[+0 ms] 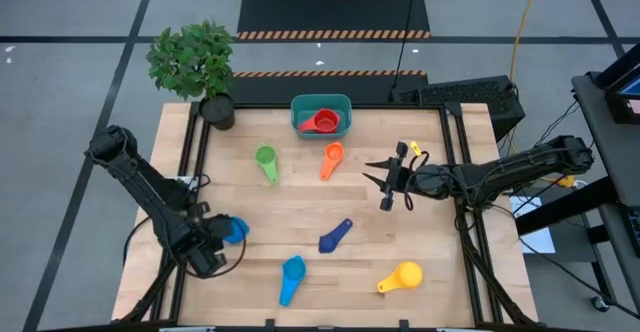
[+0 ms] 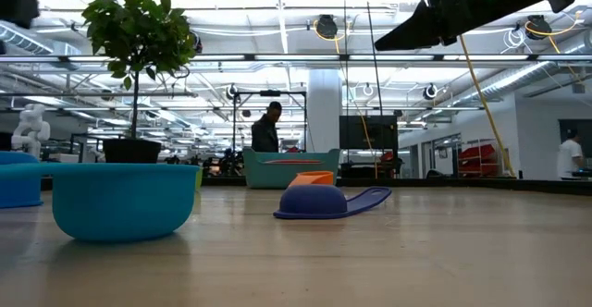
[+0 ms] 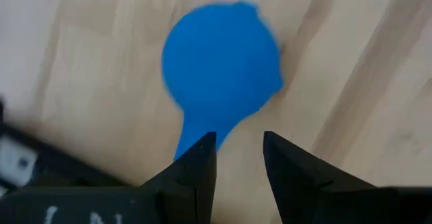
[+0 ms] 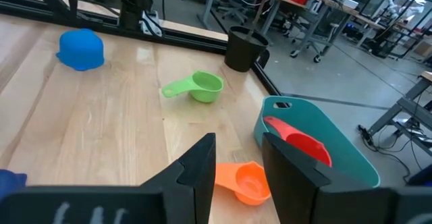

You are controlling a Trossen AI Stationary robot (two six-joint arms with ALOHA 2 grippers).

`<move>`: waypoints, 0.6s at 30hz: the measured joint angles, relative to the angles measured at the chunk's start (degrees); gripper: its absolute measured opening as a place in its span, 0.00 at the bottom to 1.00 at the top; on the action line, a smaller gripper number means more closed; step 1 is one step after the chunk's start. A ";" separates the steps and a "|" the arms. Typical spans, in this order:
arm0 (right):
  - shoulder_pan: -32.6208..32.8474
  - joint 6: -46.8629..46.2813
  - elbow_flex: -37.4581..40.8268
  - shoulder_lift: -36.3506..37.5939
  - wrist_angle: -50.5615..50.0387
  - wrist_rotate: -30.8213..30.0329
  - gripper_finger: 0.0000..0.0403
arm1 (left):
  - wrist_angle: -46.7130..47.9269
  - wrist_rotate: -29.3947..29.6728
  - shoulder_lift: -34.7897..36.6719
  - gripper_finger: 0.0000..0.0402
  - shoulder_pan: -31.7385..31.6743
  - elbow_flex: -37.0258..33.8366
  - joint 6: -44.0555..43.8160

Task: Nest measuring cups in basket
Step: Stack the blue measuring cup on top of the red measuring cup in the blue bin

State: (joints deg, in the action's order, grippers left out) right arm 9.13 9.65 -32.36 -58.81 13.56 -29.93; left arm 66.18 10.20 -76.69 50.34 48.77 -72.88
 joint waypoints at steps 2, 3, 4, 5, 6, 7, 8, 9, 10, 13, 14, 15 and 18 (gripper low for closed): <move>0.00 0.00 0.00 -0.02 -0.41 0.00 0.28 | 1.88 0.03 0.00 0.31 1.62 -0.31 -2.53; 0.00 0.00 0.00 -0.02 -0.57 0.00 0.28 | 2.02 0.06 0.00 0.31 2.16 -0.89 -3.25; 0.00 0.00 0.00 -0.02 -0.59 0.01 0.28 | 1.81 -0.07 0.00 0.31 2.65 -1.70 -3.63; 0.00 0.00 0.00 -0.02 -0.59 0.00 0.28 | 1.18 -0.26 0.00 0.31 3.08 -2.74 -3.82; 0.00 0.00 0.00 -0.02 -0.58 0.00 0.28 | 0.34 -0.77 -0.01 0.31 3.36 -3.85 -3.88; 0.01 -0.05 0.00 -0.02 -0.58 0.00 0.28 | -0.80 -1.30 0.00 0.31 3.53 -5.17 -3.91; 0.02 -0.28 0.00 -0.02 -0.61 0.00 0.28 | -1.96 -1.46 -0.05 0.31 3.60 -6.51 -3.91; 0.02 -0.42 0.00 -0.02 -0.61 0.02 0.28 | -3.37 -1.49 -0.07 0.31 3.60 -7.85 -3.81; 0.02 -0.44 0.00 -0.02 -0.61 0.00 0.28 | -4.98 -1.43 -0.04 0.31 3.60 -9.13 -3.78; 0.02 -0.44 0.00 -0.02 -0.62 0.00 0.28 | -9.61 -1.09 -0.05 0.31 3.18 -12.58 -3.15; 0.02 -0.42 0.00 -0.01 -0.61 0.00 0.28 | -11.29 -0.84 -0.04 0.31 2.80 -13.52 -2.65; 0.02 -0.42 0.00 -0.02 -0.62 0.01 0.28 | -12.87 -0.22 -0.07 0.31 2.44 -14.34 -2.03; 0.02 -0.14 0.00 -0.01 -0.64 0.00 0.28 | -17.99 3.40 0.04 0.31 1.12 -16.18 0.76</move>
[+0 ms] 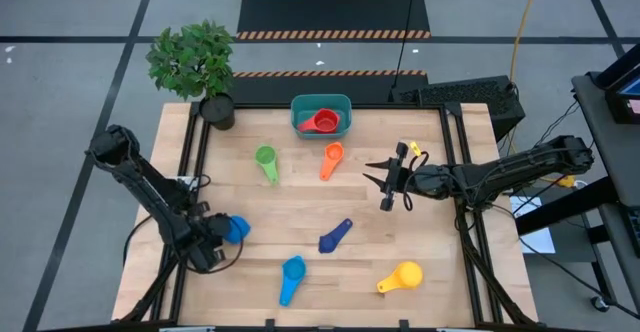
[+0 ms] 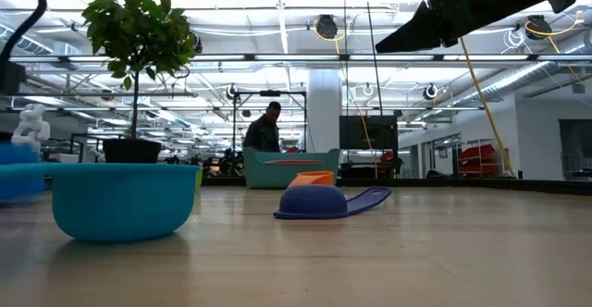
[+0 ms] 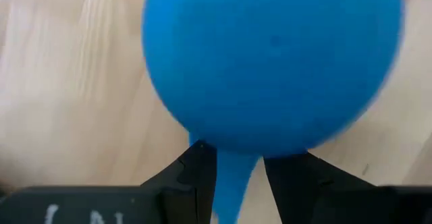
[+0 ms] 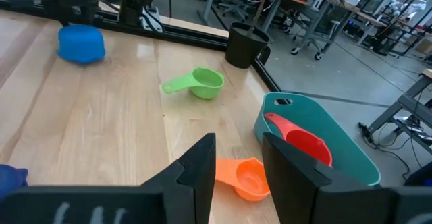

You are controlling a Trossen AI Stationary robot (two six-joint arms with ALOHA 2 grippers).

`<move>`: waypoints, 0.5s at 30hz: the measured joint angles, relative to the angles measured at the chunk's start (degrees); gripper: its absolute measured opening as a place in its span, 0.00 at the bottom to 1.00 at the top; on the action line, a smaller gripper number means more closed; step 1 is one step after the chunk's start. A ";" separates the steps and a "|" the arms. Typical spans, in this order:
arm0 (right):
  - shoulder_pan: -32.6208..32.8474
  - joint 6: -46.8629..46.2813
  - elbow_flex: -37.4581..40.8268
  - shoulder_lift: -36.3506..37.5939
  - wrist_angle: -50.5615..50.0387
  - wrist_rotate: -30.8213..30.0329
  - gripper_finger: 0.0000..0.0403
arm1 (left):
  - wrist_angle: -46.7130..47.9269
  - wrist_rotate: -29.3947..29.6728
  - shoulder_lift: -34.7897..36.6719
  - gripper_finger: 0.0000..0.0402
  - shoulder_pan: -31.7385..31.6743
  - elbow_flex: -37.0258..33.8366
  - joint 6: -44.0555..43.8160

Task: Nest measuring cups in basket
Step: Stack the blue measuring cup on top of the red measuring cup in the blue bin

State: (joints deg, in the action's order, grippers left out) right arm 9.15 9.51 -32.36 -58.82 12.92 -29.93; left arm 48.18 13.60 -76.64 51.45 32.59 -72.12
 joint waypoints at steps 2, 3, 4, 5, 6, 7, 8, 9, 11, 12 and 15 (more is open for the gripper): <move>0.00 0.03 0.00 -0.01 -0.04 0.00 0.28 | -4.50 3.05 0.09 0.31 -1.19 -0.86 2.78; 0.00 0.05 0.00 -0.01 -0.04 0.00 0.28 | -6.79 4.25 0.07 0.31 -1.80 -1.16 4.46; 0.00 0.07 0.00 -0.01 -0.04 0.00 0.28 | -8.77 5.13 0.03 0.31 -2.43 -1.36 6.24; 0.00 0.09 0.00 0.00 -0.04 0.00 0.28 | -10.65 5.84 -0.03 0.31 -3.11 -1.47 8.16; 0.00 0.11 0.00 -0.01 -0.04 0.00 0.28 | -12.46 6.39 -0.05 0.31 -3.76 -1.52 10.13; 0.00 0.11 0.00 -0.01 -0.04 0.00 0.28 | -14.21 6.62 -0.06 0.31 -4.44 -1.52 11.81; 0.00 0.10 0.00 -0.01 -0.04 0.00 0.28 | -16.09 6.67 -0.06 0.31 -5.11 -1.52 13.49; 0.00 0.10 0.00 -0.01 -0.04 0.00 0.28 | -17.54 6.61 -0.06 0.31 -5.68 -1.52 15.15; 0.00 0.09 0.00 -0.01 -0.04 0.00 0.28 | -18.72 5.46 -0.06 0.31 -6.70 -1.37 17.57; 0.00 0.02 0.00 -0.01 -0.04 0.00 0.28 | -18.30 4.58 -0.06 0.31 -7.15 -1.04 18.09; 0.00 0.03 0.00 -0.01 -0.04 0.00 0.28 | -14.63 3.82 -0.06 0.31 -7.87 0.98 18.44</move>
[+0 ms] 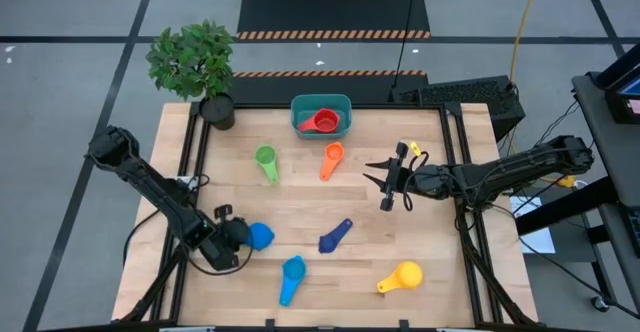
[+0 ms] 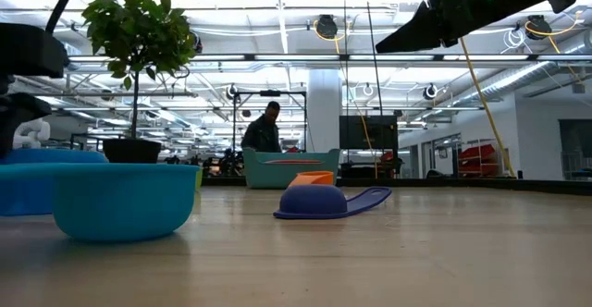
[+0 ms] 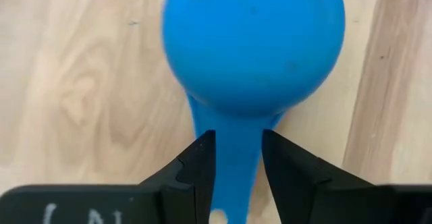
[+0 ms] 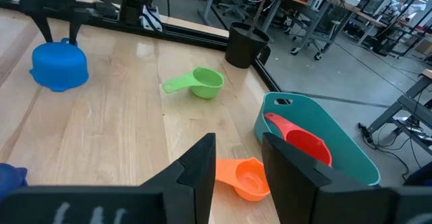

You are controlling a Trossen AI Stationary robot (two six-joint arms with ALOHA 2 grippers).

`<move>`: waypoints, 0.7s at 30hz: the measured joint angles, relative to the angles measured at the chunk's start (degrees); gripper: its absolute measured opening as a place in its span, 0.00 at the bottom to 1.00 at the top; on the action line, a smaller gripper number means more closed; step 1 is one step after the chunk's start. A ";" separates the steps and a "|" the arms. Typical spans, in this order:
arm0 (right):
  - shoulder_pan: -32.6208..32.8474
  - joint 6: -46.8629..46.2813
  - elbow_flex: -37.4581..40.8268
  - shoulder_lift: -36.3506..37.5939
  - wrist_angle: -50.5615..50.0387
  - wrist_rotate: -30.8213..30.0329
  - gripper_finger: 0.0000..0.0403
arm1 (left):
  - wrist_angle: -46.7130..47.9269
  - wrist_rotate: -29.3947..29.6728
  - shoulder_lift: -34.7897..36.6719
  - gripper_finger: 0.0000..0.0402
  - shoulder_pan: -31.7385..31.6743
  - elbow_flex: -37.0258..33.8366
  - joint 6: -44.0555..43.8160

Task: Nest measuring cups in basket
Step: Stack the blue measuring cup on top of the red measuring cup in the blue bin

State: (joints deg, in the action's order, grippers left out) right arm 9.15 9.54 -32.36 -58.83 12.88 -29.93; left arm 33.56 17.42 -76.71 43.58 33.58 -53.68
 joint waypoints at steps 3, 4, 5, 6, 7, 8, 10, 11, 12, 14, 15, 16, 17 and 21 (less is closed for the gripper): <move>0.00 0.04 0.00 0.00 0.00 0.00 0.28 | 6.18 0.16 0.00 0.31 0.01 3.44 0.50; 0.00 0.07 0.00 0.00 -0.02 0.00 0.28 | 8.04 0.54 0.00 0.31 0.02 4.69 0.98; 0.00 0.07 0.00 0.00 -0.09 0.00 0.28 | 9.72 1.07 0.00 0.31 0.16 5.87 1.52; 0.00 0.07 0.00 0.00 -0.29 0.00 0.28 | 11.07 1.74 0.00 0.31 0.45 6.79 2.08; 0.00 0.09 0.00 0.00 -0.68 0.00 0.28 | 11.96 2.20 0.00 0.31 0.79 7.43 2.90; 0.00 0.09 0.00 0.00 -1.16 0.00 0.28 | 12.22 2.31 0.00 0.31 1.19 7.69 3.81; 0.00 0.11 0.00 0.00 -1.88 -0.02 0.28 | 12.87 2.25 0.00 0.31 2.09 7.72 4.56; 0.00 0.10 0.00 0.00 -2.11 -0.01 0.28 | 13.34 2.22 0.00 0.31 2.49 7.72 4.55; 0.00 0.11 0.00 0.00 -2.30 0.00 0.28 | 13.65 2.30 0.00 0.31 2.79 7.72 4.34; 0.00 -0.25 0.00 0.00 -2.63 0.00 0.28 | 13.93 2.90 0.00 0.31 3.25 7.72 3.85; 0.00 -0.72 0.00 0.00 -2.65 0.00 0.28 | 13.91 3.56 0.00 0.31 3.44 7.72 3.64; 0.00 -1.33 0.00 0.00 -2.53 0.00 0.28 | 13.87 3.84 0.00 0.31 3.45 7.72 3.57; 0.00 -2.10 0.00 0.00 -2.36 0.10 0.28 | 13.86 4.02 0.00 0.31 3.44 7.72 3.43; 1.01 -6.12 0.00 0.00 1.38 4.33 0.28 | 15.06 3.28 0.00 0.31 3.46 7.72 1.35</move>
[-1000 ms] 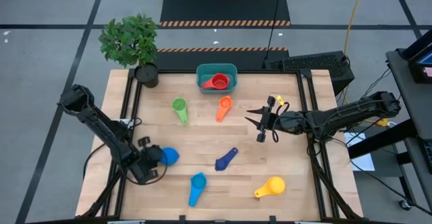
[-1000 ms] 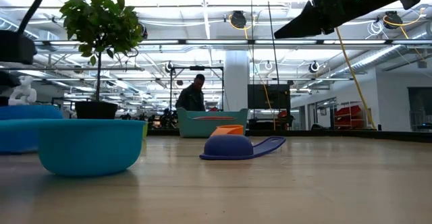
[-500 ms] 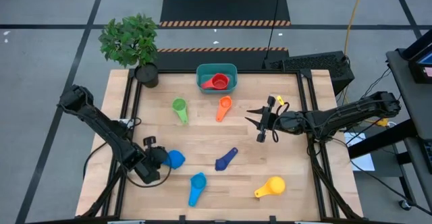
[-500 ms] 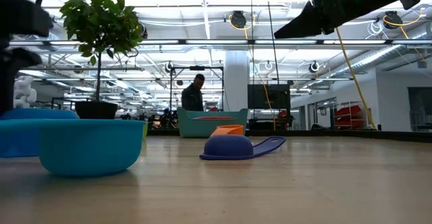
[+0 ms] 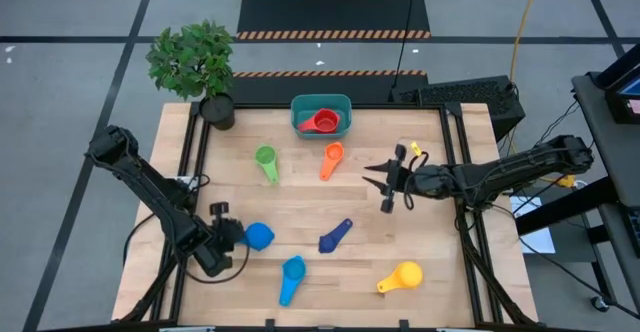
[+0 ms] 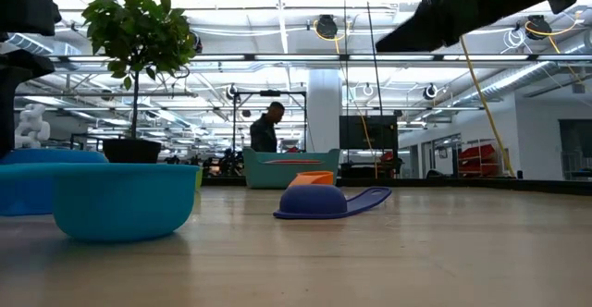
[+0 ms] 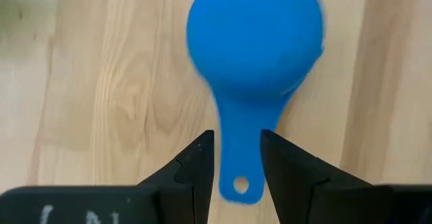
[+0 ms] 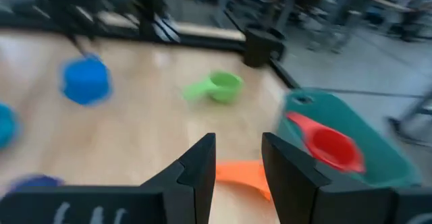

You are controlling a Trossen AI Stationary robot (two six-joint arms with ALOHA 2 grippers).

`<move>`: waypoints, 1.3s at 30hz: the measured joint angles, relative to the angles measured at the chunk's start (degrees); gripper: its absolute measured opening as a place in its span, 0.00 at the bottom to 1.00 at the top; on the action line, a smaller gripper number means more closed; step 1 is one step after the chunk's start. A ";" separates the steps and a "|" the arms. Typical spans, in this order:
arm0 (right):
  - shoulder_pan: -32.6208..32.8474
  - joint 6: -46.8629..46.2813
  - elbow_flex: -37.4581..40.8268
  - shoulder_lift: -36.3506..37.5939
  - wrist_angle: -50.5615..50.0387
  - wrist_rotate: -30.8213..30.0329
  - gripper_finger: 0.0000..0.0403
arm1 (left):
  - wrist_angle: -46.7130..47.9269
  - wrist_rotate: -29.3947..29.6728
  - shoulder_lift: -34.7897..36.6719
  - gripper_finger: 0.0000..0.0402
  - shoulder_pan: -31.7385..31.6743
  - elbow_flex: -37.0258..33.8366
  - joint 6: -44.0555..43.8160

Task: Nest measuring cups in basket
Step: Stack the blue measuring cup on top of the red measuring cup in the blue bin

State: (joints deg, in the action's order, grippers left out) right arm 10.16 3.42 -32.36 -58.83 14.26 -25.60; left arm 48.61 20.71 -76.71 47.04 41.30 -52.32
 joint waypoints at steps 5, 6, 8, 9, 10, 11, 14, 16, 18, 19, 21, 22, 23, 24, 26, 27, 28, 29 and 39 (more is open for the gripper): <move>4.04 -3.13 0.00 0.00 3.05 1.60 0.28 | 6.00 -3.59 0.00 0.31 0.93 0.00 -3.01; 5.07 -4.38 0.00 0.00 3.10 1.59 0.28 | 7.13 -3.69 0.00 0.31 1.25 0.00 -3.31; 7.55 -7.53 -0.02 -0.57 3.19 1.42 0.28 | 9.08 -3.71 0.00 0.31 1.92 0.00 -3.31; 8.92 -9.24 -0.05 -1.14 3.28 1.04 0.28 | 10.06 -3.69 0.00 0.31 2.16 0.00 -3.33; 10.46 -10.76 -0.27 -1.91 2.79 -0.20 0.28 | 11.14 -3.48 0.00 0.31 2.30 0.00 -3.35; 11.97 -12.21 -0.81 -2.90 1.79 -1.71 0.28 | 12.32 -3.06 0.00 0.31 2.34 0.00 -3.37; 15.69 -15.66 -4.23 -6.57 -2.58 -4.89 0.28 | 15.12 -1.07 0.00 0.31 2.62 0.00 -3.52; 17.60 -17.36 -6.89 -9.16 -6.18 -5.35 0.28 | 15.97 -0.11 0.00 0.31 2.63 0.00 -3.48; 18.88 -17.98 -9.32 -11.36 -8.22 -5.78 0.28 | 15.03 0.15 0.00 0.31 2.63 0.00 -3.09; 19.43 -17.95 -10.35 -12.22 -8.50 -5.83 0.28 | 14.32 -0.14 0.00 0.31 2.72 0.00 -2.66; 20.46 -17.54 -11.43 -13.14 -8.56 -5.85 0.28 | 12.18 -1.37 0.00 0.31 3.31 0.00 -0.92; 20.87 -17.22 -11.71 -13.35 -8.57 -5.84 0.28 | 11.10 -1.91 0.00 0.31 3.75 0.00 0.34; 21.12 -16.70 -11.90 -13.44 -8.52 -5.80 0.28 | 10.23 -2.21 0.00 0.31 4.39 0.00 1.78; 21.29 -16.38 -11.96 -13.44 -8.48 -5.83 0.28 | 9.86 -2.21 0.00 0.31 5.24 0.00 3.19; 21.45 -15.91 -11.96 -13.42 -8.52 -5.91 0.28 | 9.82 -2.21 0.00 0.31 7.41 0.00 5.98; 21.44 -15.69 -11.96 -13.42 -8.52 -5.95 0.28 | 9.80 -2.17 0.00 0.31 8.51 0.00 7.57; 21.45 -15.34 -11.96 -13.42 -8.56 -5.94 0.28 | 9.82 -1.86 0.00 0.32 9.53 0.00 9.40; 21.46 -15.09 -11.96 -13.42 -8.57 -5.91 0.28 | 9.80 -1.19 0.00 0.33 10.58 -0.02 11.26; 21.46 -10.81 -11.96 -13.42 -8.92 -5.89 0.28 | 6.25 4.62 -4.08 0.53 13.91 -0.61 27.56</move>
State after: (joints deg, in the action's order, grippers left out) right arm 31.62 -7.39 -44.31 -72.25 5.34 -31.49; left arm 54.86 25.32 -80.79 60.95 40.69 -24.77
